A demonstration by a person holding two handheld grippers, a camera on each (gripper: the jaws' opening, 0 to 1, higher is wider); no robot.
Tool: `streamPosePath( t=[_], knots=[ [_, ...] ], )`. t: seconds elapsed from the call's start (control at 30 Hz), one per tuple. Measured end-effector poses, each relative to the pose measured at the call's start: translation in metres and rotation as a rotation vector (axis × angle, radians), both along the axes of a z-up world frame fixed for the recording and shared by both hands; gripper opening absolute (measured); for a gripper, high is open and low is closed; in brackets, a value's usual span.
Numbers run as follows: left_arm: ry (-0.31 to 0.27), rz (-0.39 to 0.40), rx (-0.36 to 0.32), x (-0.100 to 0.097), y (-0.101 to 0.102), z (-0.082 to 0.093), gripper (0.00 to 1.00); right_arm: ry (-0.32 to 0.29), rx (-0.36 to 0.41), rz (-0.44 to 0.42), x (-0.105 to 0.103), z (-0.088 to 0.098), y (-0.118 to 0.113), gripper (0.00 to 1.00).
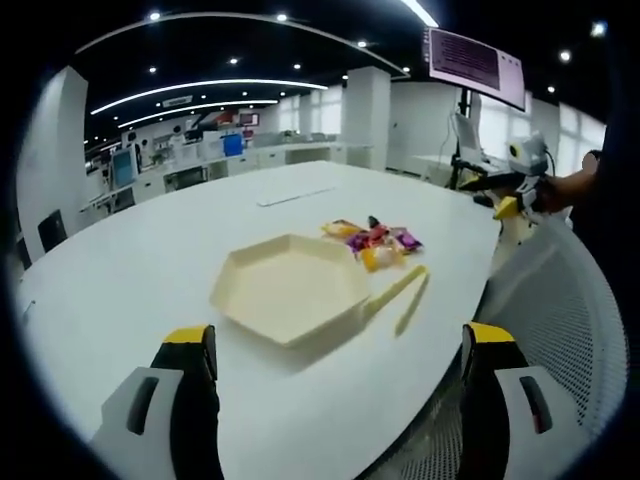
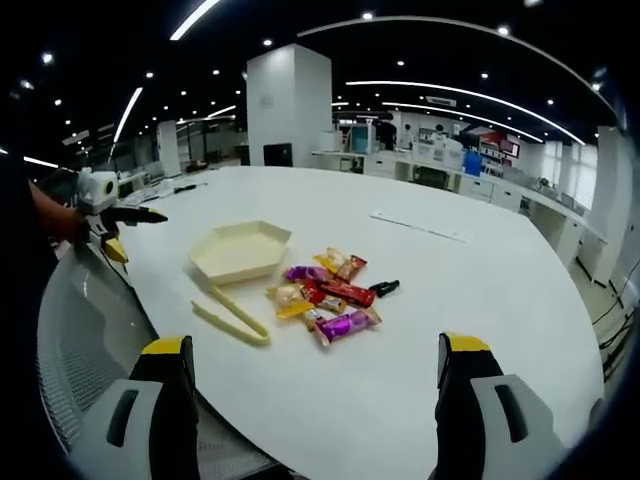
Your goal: Place the target food into the container with the food tongs after gripping and lifting it, then release it inside without dropping or visibly crushing the food.
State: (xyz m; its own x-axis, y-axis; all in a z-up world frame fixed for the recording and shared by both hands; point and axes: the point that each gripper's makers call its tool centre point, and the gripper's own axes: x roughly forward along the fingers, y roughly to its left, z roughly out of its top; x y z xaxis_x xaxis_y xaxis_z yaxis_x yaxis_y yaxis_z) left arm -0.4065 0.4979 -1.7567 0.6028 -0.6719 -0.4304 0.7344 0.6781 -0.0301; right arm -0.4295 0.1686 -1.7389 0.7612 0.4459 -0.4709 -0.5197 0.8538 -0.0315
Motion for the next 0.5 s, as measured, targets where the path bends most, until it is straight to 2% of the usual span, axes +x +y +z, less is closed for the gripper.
streamPosePath(
  t=[0.5],
  knots=[
    [0.007, -0.008, 0.009, -0.0014, -0.0003, -0.0042, 0.97, 0.001, -0.008, 0.015, -0.0023, -0.0013, 0.0005, 1.00]
  ],
)
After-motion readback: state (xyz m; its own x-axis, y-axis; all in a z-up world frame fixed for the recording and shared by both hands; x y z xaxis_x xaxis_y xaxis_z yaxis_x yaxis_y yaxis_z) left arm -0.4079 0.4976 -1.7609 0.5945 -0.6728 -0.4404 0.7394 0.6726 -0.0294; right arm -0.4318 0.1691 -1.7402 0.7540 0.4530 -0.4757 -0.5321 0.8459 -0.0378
